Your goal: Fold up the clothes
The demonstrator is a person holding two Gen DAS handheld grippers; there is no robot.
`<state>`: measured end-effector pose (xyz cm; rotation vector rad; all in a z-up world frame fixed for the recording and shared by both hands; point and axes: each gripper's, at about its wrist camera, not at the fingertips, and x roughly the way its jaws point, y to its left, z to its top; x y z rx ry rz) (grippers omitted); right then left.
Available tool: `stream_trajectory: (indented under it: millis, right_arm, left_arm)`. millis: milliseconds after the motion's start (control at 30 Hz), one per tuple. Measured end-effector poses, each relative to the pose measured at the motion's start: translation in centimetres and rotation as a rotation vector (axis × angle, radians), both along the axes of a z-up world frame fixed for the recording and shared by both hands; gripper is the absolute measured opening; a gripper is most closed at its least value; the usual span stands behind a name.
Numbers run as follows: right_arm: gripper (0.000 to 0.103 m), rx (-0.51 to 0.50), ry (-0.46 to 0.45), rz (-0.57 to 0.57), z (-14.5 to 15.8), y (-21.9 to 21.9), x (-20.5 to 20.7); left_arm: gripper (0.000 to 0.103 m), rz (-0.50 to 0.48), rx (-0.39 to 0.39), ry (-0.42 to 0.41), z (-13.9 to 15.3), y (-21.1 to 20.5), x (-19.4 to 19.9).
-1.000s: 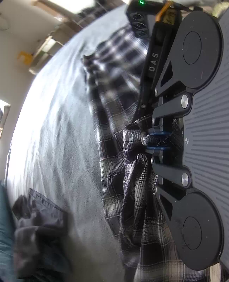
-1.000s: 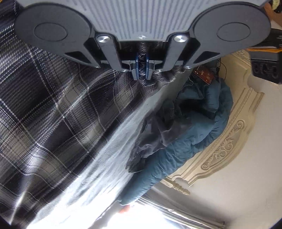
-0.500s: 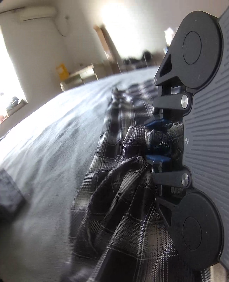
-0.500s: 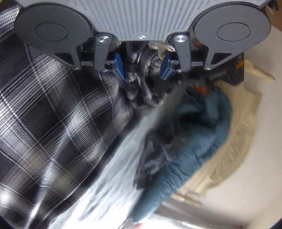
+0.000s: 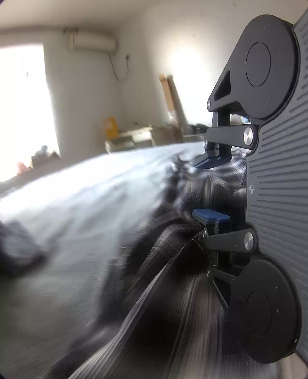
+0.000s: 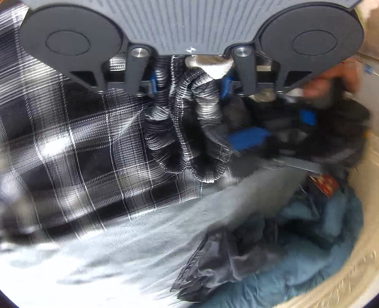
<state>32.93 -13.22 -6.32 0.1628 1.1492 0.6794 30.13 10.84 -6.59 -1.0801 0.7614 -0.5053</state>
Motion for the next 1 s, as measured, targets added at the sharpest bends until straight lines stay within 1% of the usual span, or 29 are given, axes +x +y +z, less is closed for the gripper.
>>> stream_trajectory:
  millis: [67,133,200,300,367,467,600,700,833,933,1000]
  right_arm:
    - [0.029,-0.042,-0.043,0.0,0.7,0.2,-0.7]
    - [0.026,-0.046,-0.074,-0.013,1.7,0.0,-1.1]
    - [0.025,-0.045,-0.105,-0.029,2.7,-0.2,-1.5]
    - [0.024,-0.046,-0.156,-0.066,4.7,-1.2,-1.4]
    - [0.024,-0.048,-0.185,-0.1,6.3,-2.4,-1.4]
    - [0.024,-0.066,-0.224,-0.156,8.3,-4.2,-1.0]
    - [0.024,-0.124,-0.273,-0.214,10.4,-6.4,0.0]
    - [0.024,-0.166,-0.301,-0.255,11.4,-8.2,0.6]
    - [0.024,-0.194,-0.313,-0.3,12.0,-11.5,1.7]
    - [0.024,-0.223,-0.314,-0.334,11.8,-13.7,2.8]
    - [0.024,-0.234,-0.307,-0.357,11.5,-15.0,3.7]
  left_arm:
    - [0.042,0.051,0.051,-0.061,1.3,1.9,-3.5]
    - [0.044,0.104,0.107,-0.12,2.7,3.7,-6.9]
    - [0.046,0.161,0.207,-0.157,3.7,5.4,-10.6]
    - [0.048,0.219,0.338,-0.177,4.6,6.8,-14.9]
    - [0.06,0.233,0.401,-0.194,4.7,7.2,-16.8]
    - [0.069,0.199,0.461,-0.203,4.1,6.4,-18.2]
    - [0.069,0.11,0.496,-0.127,2.4,4.3,-16.1]
    - [0.069,0.081,0.5,-0.064,1.2,2.9,-14.1]
    - [0.069,0.074,0.492,-0.052,0.7,2.2,-11.5]
    - [0.069,0.062,0.481,-0.045,0.4,1.7,-9.9]
    - [0.069,0.05,0.491,-0.038,0.4,1.2,-8.7]
